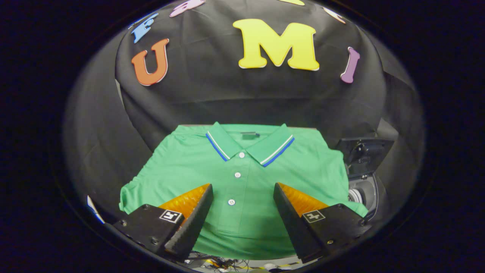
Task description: Put the clothes into the washing machine and then close the washing machine lid.
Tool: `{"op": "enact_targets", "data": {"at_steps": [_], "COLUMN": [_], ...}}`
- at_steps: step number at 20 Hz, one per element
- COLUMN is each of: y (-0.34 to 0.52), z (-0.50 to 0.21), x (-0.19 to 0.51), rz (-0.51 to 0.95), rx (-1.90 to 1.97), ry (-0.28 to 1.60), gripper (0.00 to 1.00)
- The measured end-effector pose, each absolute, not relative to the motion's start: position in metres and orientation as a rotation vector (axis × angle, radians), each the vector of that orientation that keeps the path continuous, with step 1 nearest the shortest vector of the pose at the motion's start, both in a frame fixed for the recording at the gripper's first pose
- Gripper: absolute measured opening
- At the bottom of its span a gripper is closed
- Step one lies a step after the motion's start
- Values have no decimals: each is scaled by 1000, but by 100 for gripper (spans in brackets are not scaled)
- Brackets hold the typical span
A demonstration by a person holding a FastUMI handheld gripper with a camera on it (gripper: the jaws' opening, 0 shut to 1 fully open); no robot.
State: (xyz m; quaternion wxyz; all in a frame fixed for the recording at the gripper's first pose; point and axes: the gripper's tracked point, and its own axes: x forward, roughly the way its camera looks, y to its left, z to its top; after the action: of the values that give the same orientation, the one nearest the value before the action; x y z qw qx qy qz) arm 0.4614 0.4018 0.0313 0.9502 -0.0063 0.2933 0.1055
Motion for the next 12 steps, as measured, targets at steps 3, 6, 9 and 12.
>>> {"op": "enact_targets", "data": {"at_steps": [3,6,9,12], "y": [398,398,399,406], "z": [31,31,30,29], "x": [466,466,465,464], "rz": [193,192,188,233], "rx": [-41,-66,-73,-118], "ry": [587,605,639,665], "gripper": [98,98,97,88]}}
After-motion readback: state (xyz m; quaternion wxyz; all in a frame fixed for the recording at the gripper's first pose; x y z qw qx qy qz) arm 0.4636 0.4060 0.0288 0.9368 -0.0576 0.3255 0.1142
